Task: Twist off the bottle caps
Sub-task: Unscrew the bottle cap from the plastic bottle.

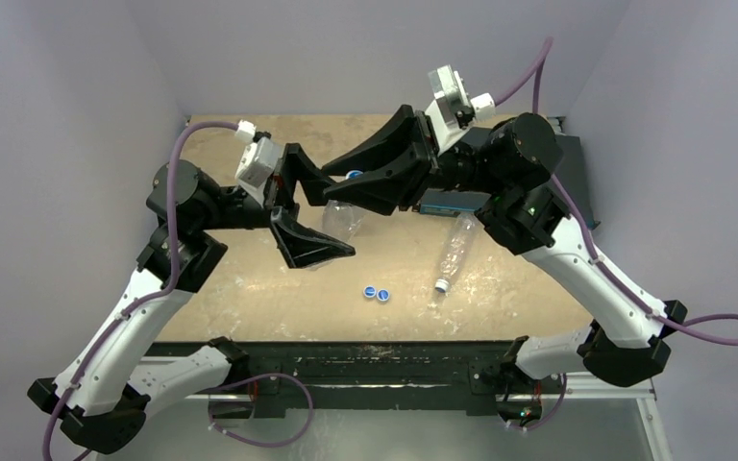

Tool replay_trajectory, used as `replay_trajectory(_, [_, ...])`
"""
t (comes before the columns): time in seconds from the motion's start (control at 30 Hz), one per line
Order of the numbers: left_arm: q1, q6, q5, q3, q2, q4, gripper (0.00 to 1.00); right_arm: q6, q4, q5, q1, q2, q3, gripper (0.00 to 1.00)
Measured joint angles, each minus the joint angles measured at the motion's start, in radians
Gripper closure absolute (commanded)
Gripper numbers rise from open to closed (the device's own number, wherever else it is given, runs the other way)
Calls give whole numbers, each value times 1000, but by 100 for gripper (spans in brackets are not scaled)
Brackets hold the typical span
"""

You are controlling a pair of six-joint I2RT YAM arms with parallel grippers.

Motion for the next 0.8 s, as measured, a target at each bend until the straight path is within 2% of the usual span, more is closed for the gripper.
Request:
replay_trajectory(0.2, [-6,-96,105,0,5,68,100,24,86,-169,-6,1,-8,100])
replay_trajectory(0.27, [-6,-106,122,0,5,73,100,23,88,-180,-6,2,-8,82])
replay_trajectory(0.3, [-6,-107,124,0,6,71,100,19,81,-173,-5,2,-7,59])
replay_trajectory(0.33, [-6,-104,123,0,6,68,100,15,72,-162,-5,2,-5,41])
replay_trajectory(0.37, [-6,-94,117,0,6,61,100,12,57,-132,-3,0,-3,29])
replay_trajectory(0.43, [-6,-54,99,0,4,43,100,6,19,-34,1,-6,-5,15])
replay_trajectory(0.53, [-6,47,22,7,-11,-27,100,3,-16,127,0,-27,-24,9])
replay_trajectory(0.63, [-6,154,-90,9,-29,-91,100,4,-59,304,13,-56,-36,9])
replay_trajectory(0.8, [-6,286,-272,9,-45,-153,100,4,-108,547,66,-94,-40,20])
